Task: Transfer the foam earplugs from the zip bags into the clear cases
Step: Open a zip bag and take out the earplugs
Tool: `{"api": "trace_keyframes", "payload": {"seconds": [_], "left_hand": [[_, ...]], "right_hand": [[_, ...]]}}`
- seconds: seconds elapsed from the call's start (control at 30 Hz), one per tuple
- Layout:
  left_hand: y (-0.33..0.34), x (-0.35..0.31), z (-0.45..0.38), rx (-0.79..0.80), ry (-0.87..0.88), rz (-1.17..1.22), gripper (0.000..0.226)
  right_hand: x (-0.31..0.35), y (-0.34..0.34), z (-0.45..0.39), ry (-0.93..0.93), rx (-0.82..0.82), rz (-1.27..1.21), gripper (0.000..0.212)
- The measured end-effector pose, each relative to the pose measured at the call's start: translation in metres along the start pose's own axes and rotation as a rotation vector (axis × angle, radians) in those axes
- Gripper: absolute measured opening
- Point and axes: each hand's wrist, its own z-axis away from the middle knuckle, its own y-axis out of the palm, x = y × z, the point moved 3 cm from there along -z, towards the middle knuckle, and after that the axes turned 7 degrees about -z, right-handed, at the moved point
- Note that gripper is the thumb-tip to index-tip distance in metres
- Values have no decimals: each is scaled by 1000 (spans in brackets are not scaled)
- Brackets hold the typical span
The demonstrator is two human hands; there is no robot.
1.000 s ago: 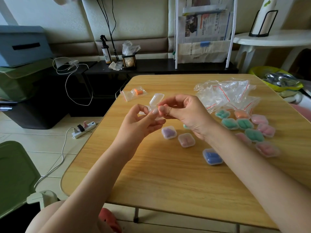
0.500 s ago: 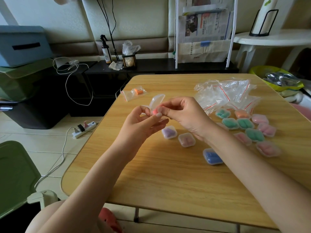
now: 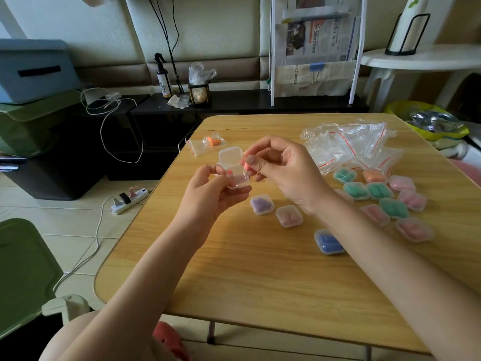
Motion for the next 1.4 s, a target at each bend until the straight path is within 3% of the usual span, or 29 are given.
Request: {"api": "trace_keyframes", "payload": {"seconds": [0.53, 0.83, 1.03, 1.23, 1.3, 1.4], "left_hand": [[1, -3, 1, 57, 19, 19, 14], [-2, -3, 0, 70, 24, 40, 14], [-1, -3, 1, 77, 2, 20, 15], [3, -1, 1, 108, -61, 55, 5], [3, -2, 1, 109, -112, 105, 18], [3, -3, 1, 95, -134, 151, 19]], "right_hand": [[-2, 5, 5, -166, 11, 505, 9], [-4, 5, 3, -168, 21, 471, 7], [1, -6, 1, -119, -144, 234, 19], [-5, 1, 1, 18, -12, 206, 24], [-3, 1, 1, 5, -19, 179, 21], [-3, 0, 1, 16, -22, 162, 22]]}}
